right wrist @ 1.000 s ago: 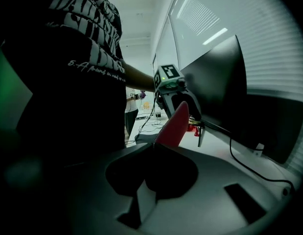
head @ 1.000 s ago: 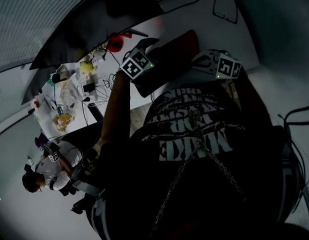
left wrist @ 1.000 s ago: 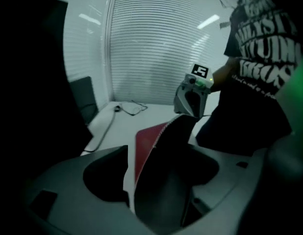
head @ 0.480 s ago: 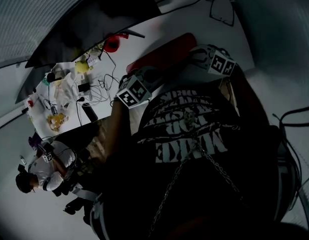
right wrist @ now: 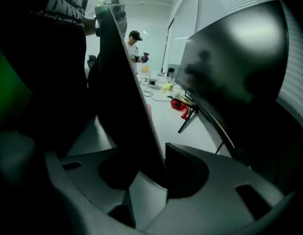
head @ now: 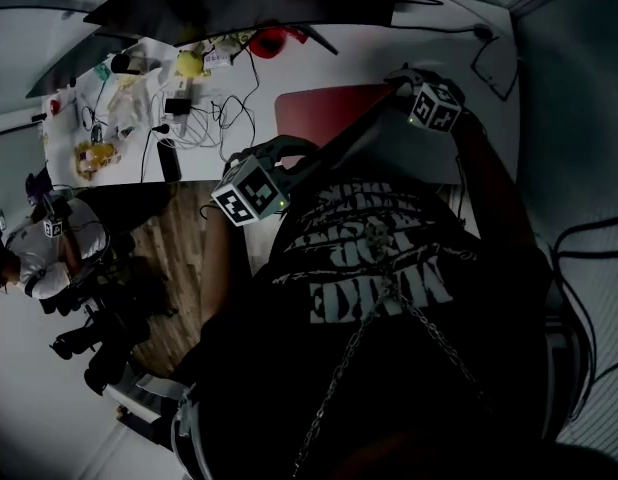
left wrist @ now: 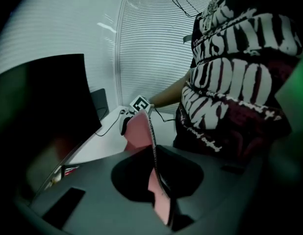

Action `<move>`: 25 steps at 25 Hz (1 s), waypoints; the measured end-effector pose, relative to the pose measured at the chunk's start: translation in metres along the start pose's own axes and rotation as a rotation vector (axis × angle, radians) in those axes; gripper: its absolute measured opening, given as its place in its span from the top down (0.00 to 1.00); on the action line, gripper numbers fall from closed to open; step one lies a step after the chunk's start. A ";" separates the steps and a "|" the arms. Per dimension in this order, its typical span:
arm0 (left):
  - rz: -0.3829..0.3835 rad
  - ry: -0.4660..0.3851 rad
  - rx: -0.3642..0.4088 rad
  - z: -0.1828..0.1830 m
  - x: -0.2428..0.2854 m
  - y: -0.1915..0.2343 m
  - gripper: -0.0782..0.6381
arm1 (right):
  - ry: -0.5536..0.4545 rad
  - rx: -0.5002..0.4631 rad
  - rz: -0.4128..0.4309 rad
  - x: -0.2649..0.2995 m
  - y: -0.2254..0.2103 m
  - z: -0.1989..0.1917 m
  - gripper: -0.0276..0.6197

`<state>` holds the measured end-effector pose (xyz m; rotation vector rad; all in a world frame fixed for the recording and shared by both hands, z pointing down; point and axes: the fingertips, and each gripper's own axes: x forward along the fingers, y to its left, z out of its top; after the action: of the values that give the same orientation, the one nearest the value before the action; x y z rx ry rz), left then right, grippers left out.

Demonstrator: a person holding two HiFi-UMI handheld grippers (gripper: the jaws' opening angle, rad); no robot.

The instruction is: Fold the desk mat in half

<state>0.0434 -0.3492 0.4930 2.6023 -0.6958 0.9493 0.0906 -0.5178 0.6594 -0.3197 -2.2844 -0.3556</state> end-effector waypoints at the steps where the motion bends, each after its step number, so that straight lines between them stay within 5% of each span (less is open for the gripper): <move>1: 0.021 0.003 -0.008 -0.001 -0.005 0.001 0.86 | 0.024 -0.009 -0.006 -0.001 -0.004 0.000 0.76; 3: 0.077 0.002 -0.020 -0.005 -0.018 0.006 0.86 | 0.046 -0.011 -0.027 -0.009 -0.008 0.003 0.89; 7: 0.244 -0.083 0.008 0.008 -0.062 0.032 0.86 | -0.052 0.049 -0.106 -0.050 -0.012 0.025 0.92; 13: 0.392 -0.198 0.226 0.073 -0.113 0.075 0.86 | -0.119 0.047 -0.352 -0.130 -0.034 0.065 0.93; 19: 0.397 -0.302 0.390 0.121 -0.135 0.097 0.86 | -0.117 0.023 -0.605 -0.249 -0.052 0.109 0.93; 22: 0.363 -0.325 0.356 0.100 -0.123 0.097 0.86 | -0.021 0.040 -0.630 -0.274 -0.022 0.115 0.93; 25: 0.269 -0.331 0.246 0.050 -0.093 0.089 0.86 | 0.088 0.135 -0.546 -0.252 0.026 0.101 0.93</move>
<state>-0.0393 -0.4131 0.4026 2.9763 -1.0981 0.7147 0.1977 -0.4874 0.4110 0.3917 -2.2652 -0.4726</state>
